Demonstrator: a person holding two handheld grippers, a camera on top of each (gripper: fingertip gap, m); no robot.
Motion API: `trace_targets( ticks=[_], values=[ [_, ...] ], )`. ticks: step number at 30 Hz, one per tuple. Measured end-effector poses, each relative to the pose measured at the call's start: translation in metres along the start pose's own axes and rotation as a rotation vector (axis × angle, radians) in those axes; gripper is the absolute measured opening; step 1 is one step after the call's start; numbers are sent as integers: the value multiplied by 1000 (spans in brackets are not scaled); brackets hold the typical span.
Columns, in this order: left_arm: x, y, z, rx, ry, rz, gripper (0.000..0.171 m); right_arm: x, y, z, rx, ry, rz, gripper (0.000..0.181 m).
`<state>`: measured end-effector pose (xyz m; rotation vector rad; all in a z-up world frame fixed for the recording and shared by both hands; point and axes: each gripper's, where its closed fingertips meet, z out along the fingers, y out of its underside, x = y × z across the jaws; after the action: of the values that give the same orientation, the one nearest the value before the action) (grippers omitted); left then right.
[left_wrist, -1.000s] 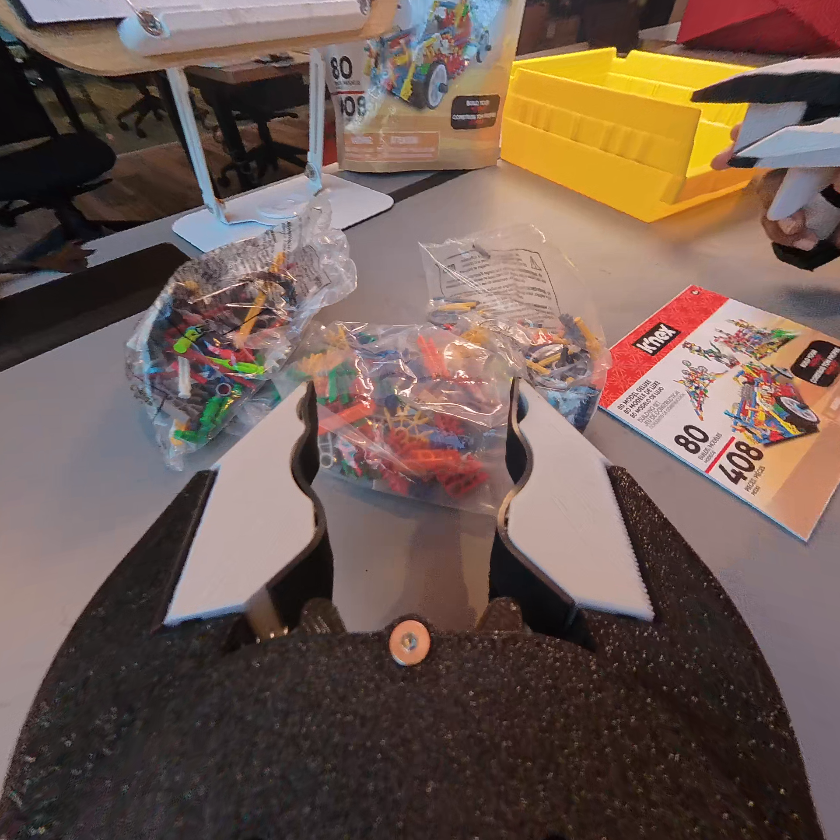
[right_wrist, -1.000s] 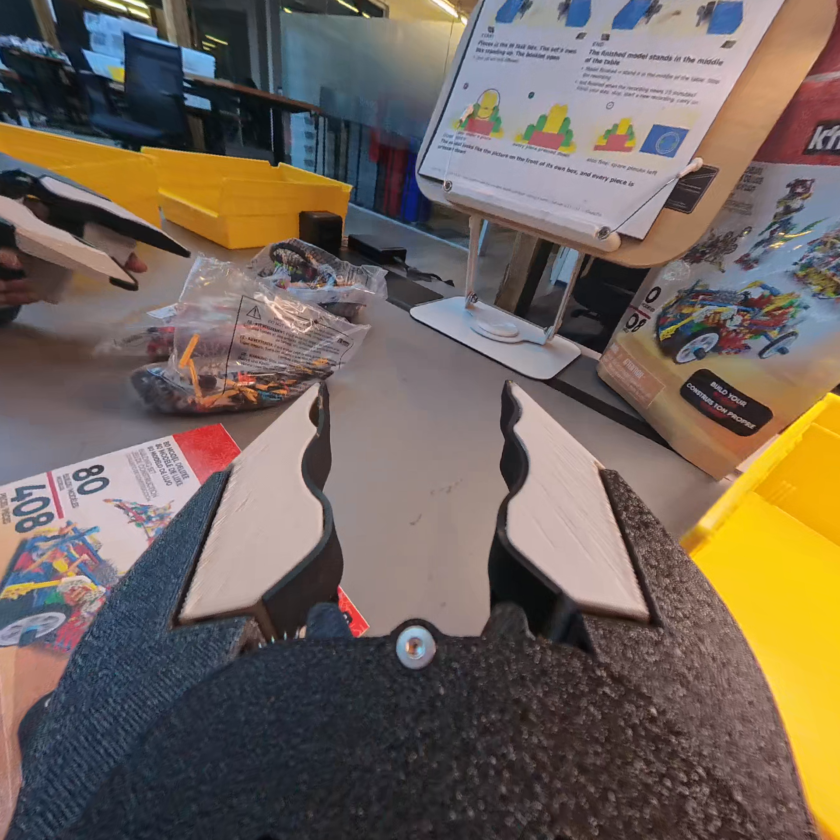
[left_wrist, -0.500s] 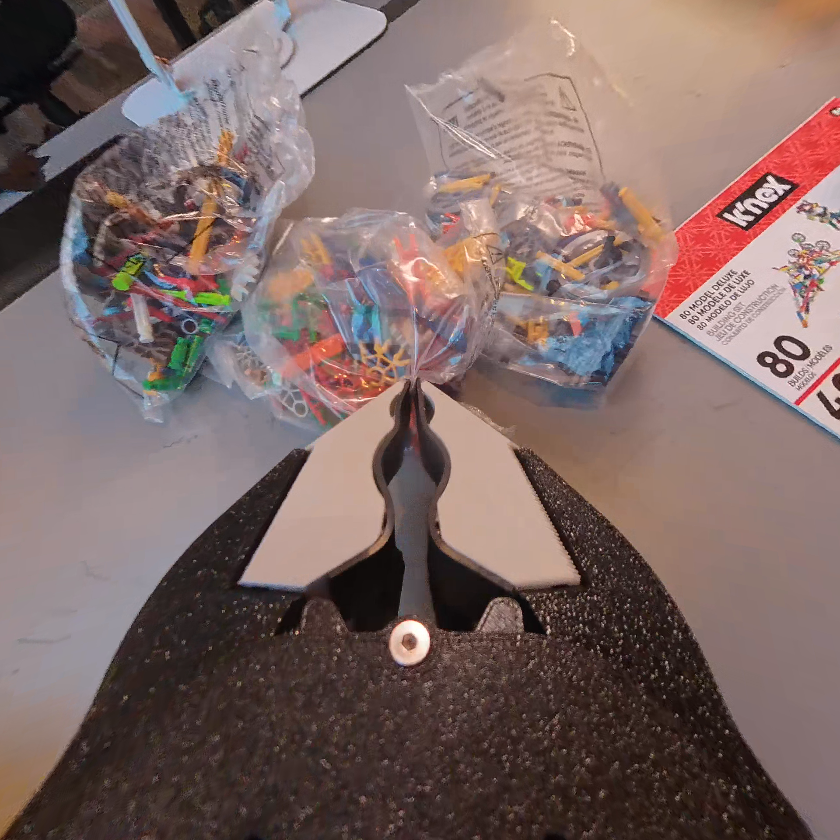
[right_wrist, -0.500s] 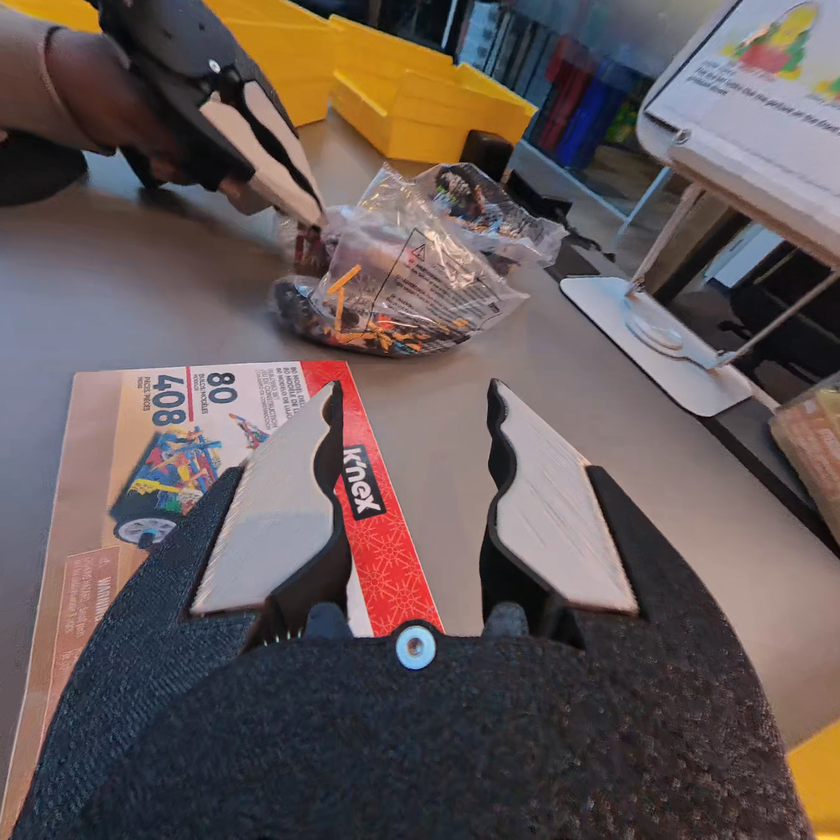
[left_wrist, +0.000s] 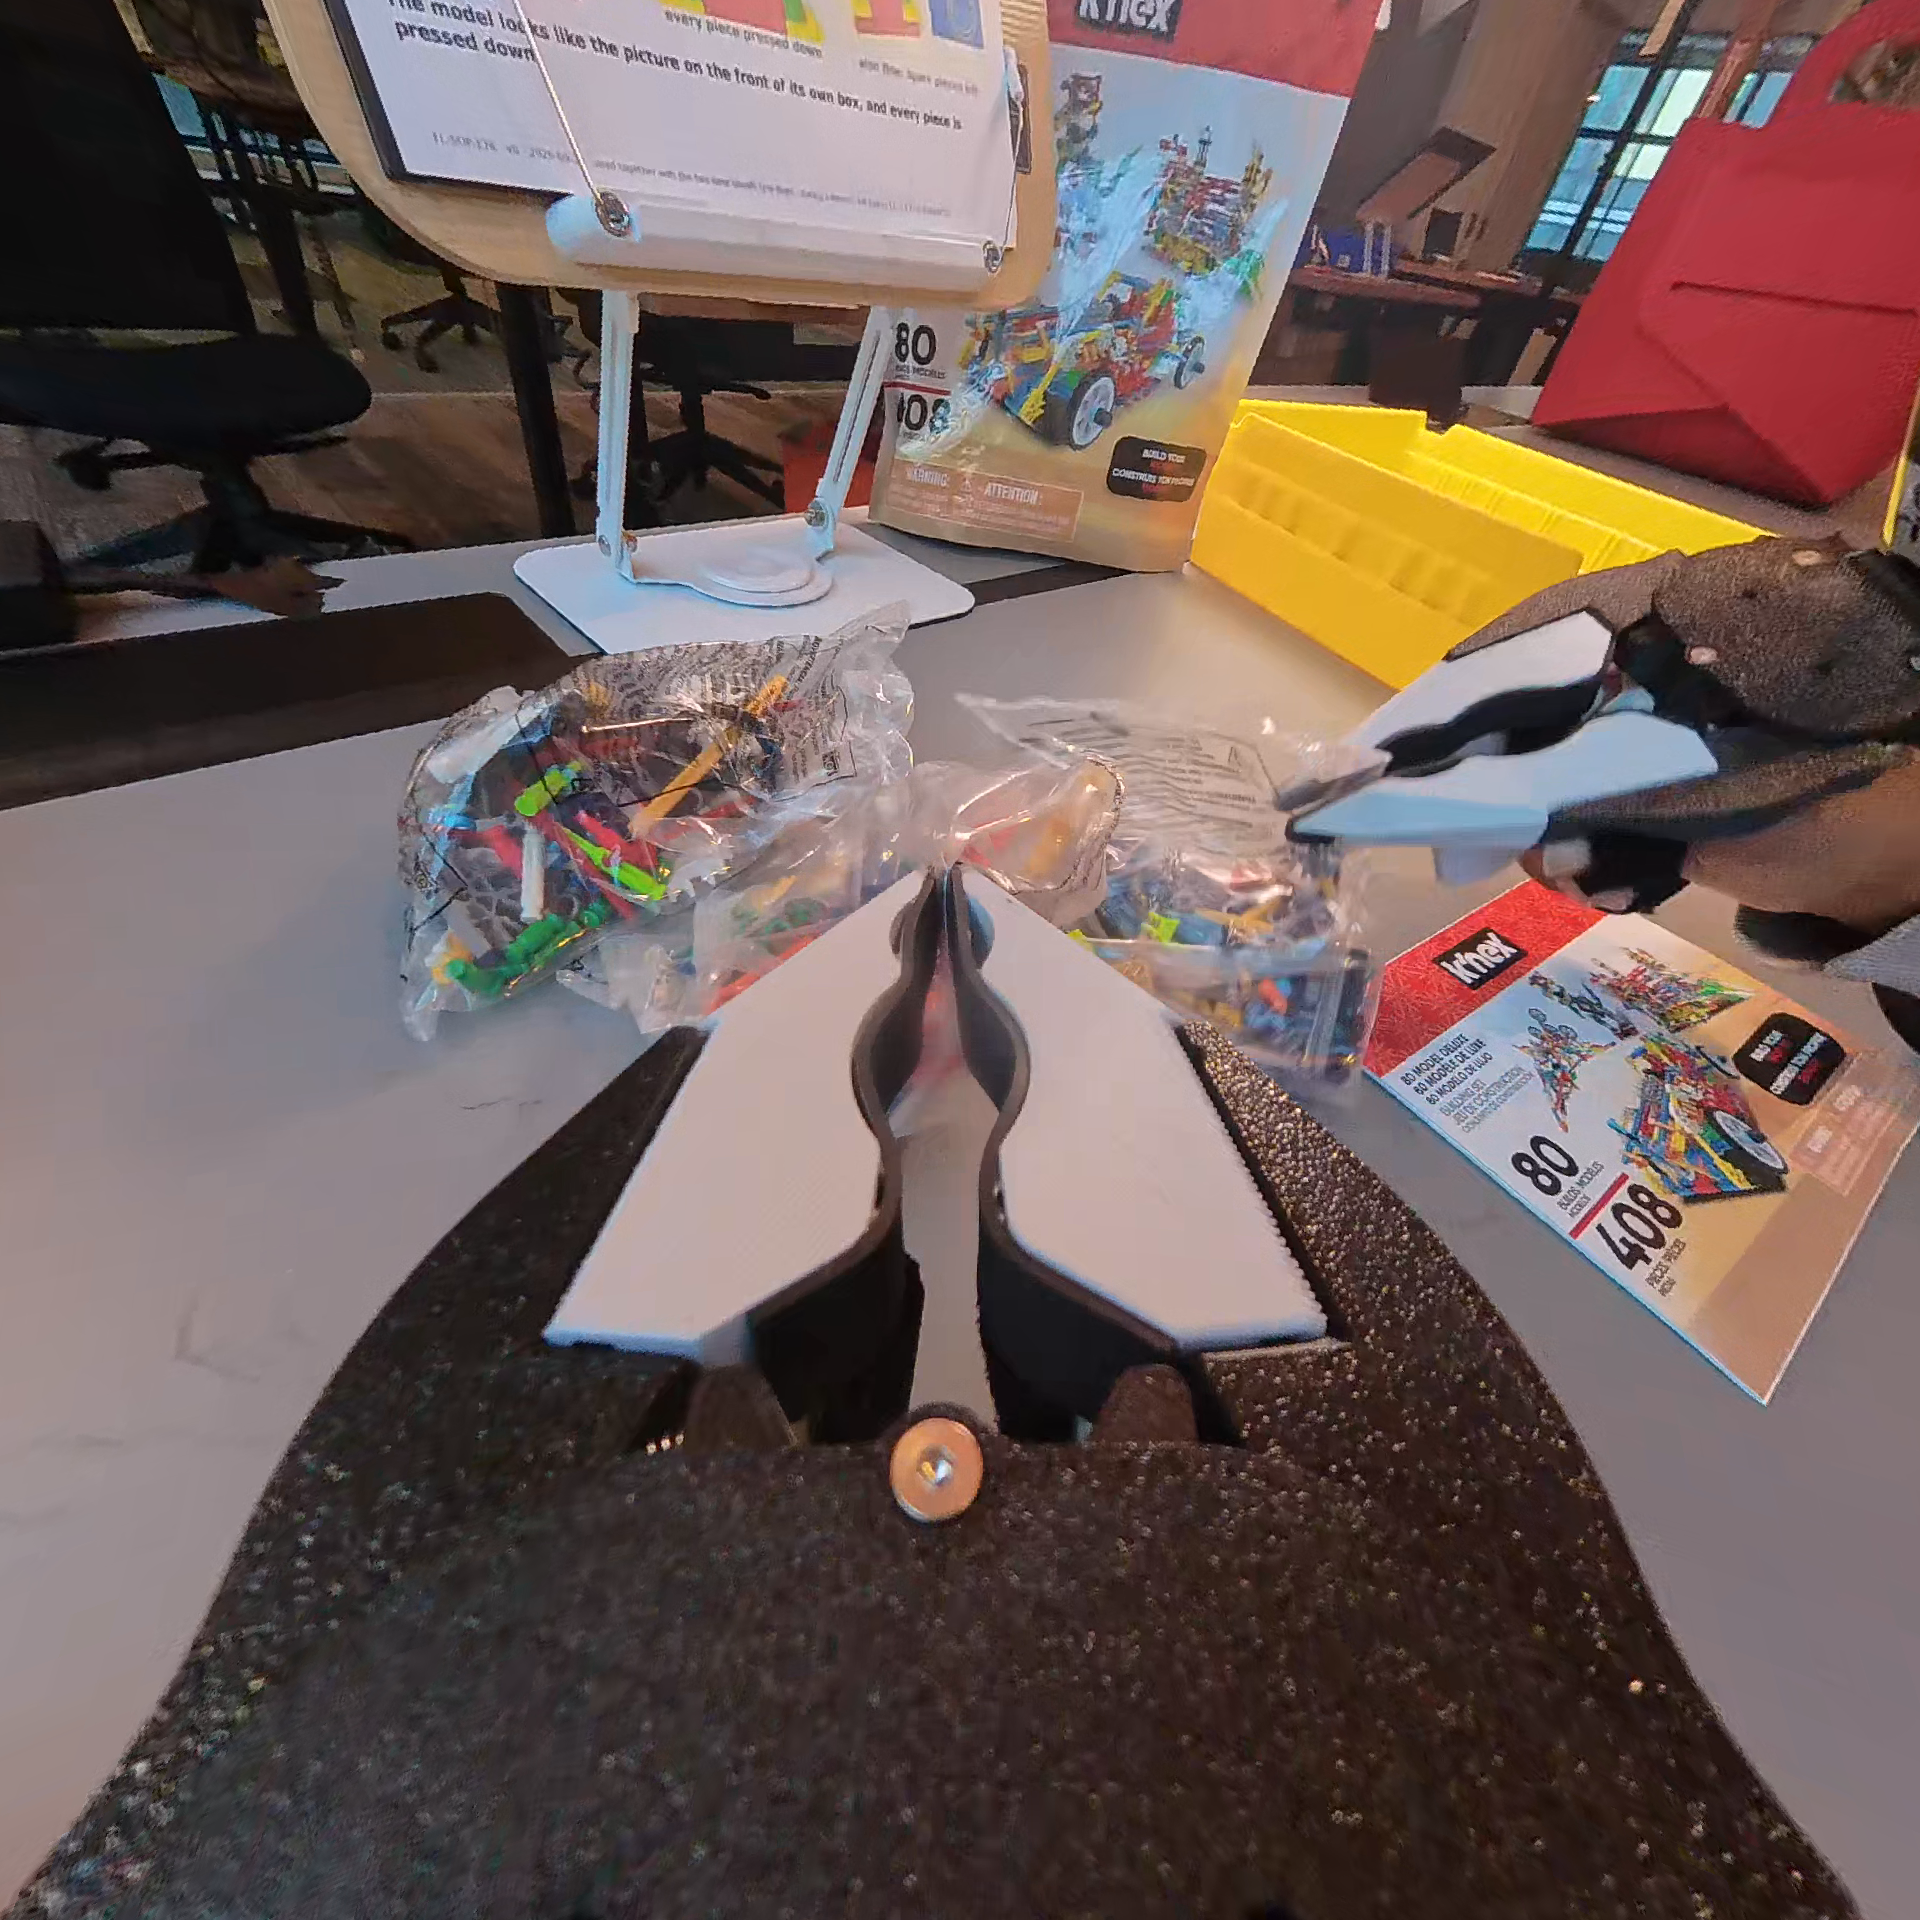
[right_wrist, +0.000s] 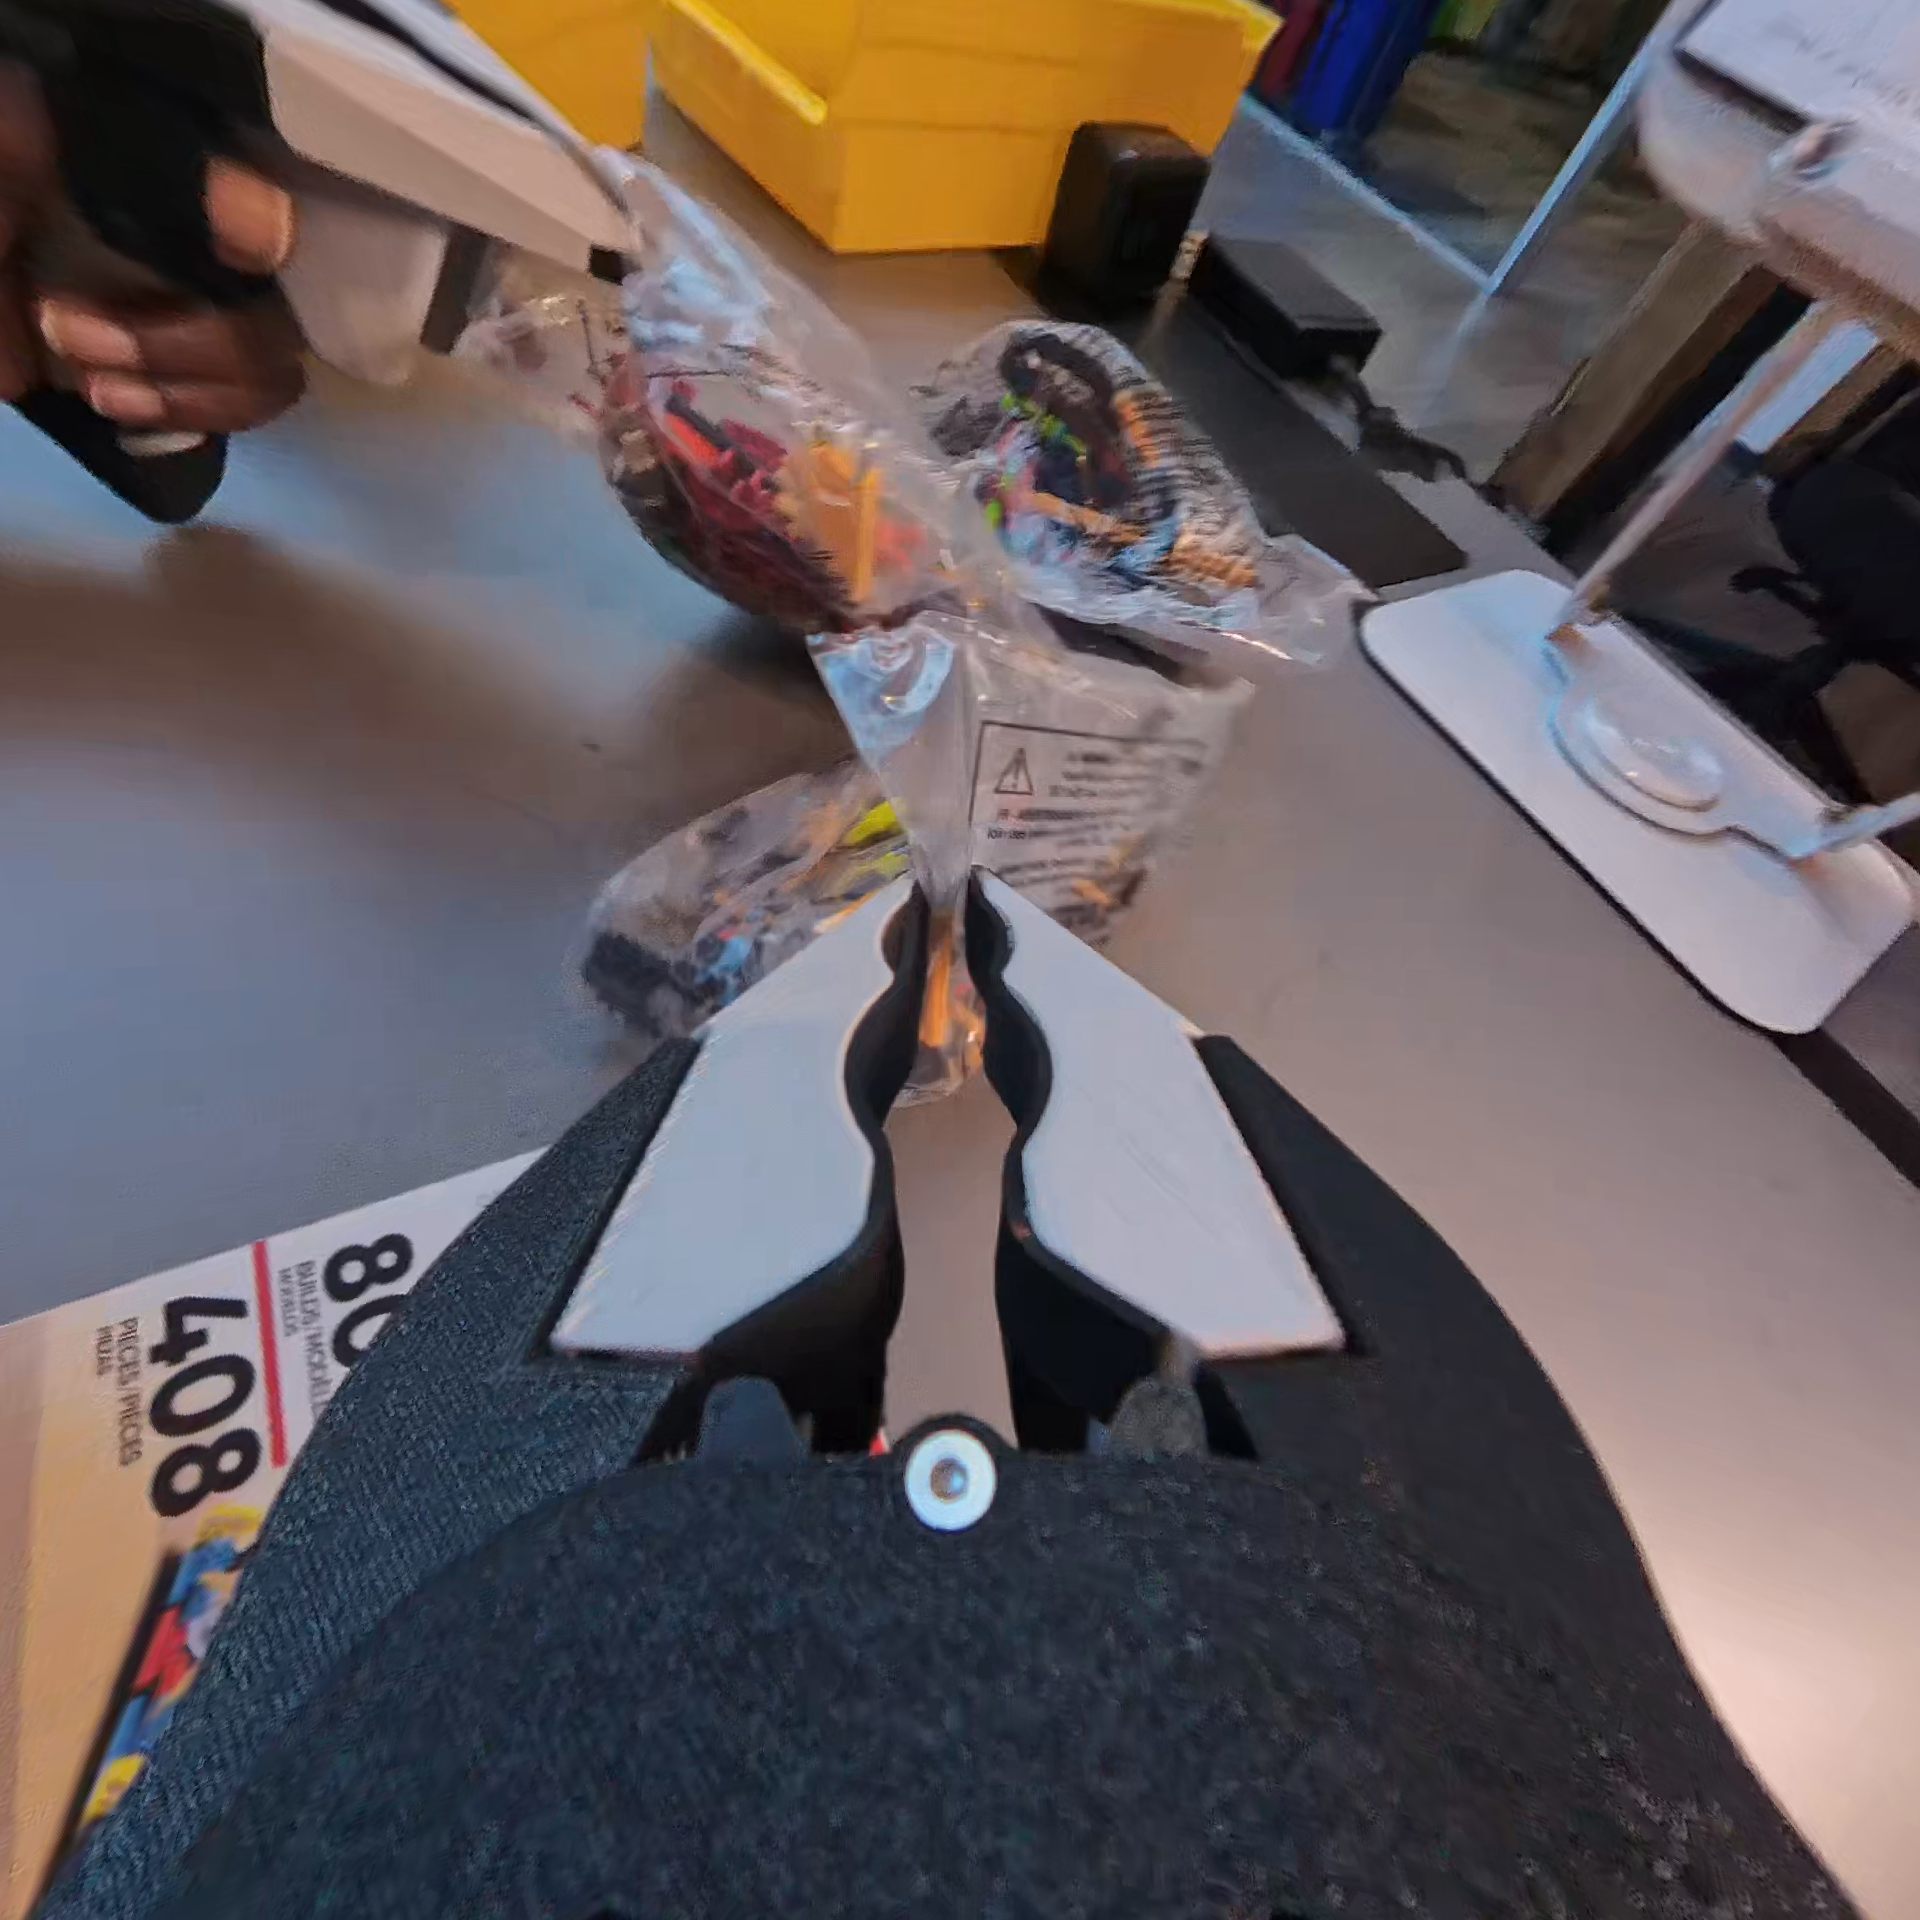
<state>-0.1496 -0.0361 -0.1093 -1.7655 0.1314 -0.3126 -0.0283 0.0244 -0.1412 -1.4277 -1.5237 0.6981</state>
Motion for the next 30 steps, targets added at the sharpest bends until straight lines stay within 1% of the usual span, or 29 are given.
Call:
trace_targets(
  ticks=[2,5,7,9,12,14,16,17,19,20,21,22,23,24,25,26,27,28,29,30],
  values=[
    [-2,-1,0,8,-3,-10,0,31,4,-18,49,41,65,2],
    [-2,-2,0,13,7,-40,0,72,22,-45,89,78,229,1],
    [-1,-2,0,15,11,-46,0,90,30,-59,125,90,304,1],
    [0,0,0,7,17,-56,0,102,40,-65,111,108,345,1],
    [-1,1,-2,12,14,-68,0,112,47,-67,83,145,341,5],
    [-4,2,-3,10,9,-77,0,120,50,-70,75,202,343,15],
    [-7,3,-4,15,10,-101,0,129,46,-77,97,255,332,31],
    [-8,2,-5,19,12,-115,0,134,39,-84,129,289,304,35],
    [-10,1,-7,27,10,-131,0,136,12,-100,237,351,178,36],
    [-10,0,-7,29,8,-131,0,128,-1,-105,271,345,100,35],
    [-11,0,-8,29,4,-129,0,115,-8,-104,275,302,23,30],
    [-11,0,-8,29,0,-125,0,94,-10,-97,249,205,-51,22],
    [-11,1,-8,28,-2,-121,0,74,-1,-86,179,106,-102,19],
    [-12,1,-8,26,-3,-118,0,65,16,-75,70,71,-122,20],
    [-11,2,-8,24,-2,-118,0,68,35,-65,-39,105,-134,27],
    [-11,3,-7,22,1,-120,0,73,54,-56,-129,130,-145,43],
    [-11,3,-7,20,5,-125,0,77,75,-50,-213,132,-119,65],
    [-10,3,-7,19,9,-128,0,75,93,-45,-278,90,-43,79],
    [-10,4,-7,17,11,-130,0,72,98,-41,-281,40,74,84],
    [-10,4,-7,15,10,-131,1,67,101,-42,-291,-20,152,92]
  ],
)
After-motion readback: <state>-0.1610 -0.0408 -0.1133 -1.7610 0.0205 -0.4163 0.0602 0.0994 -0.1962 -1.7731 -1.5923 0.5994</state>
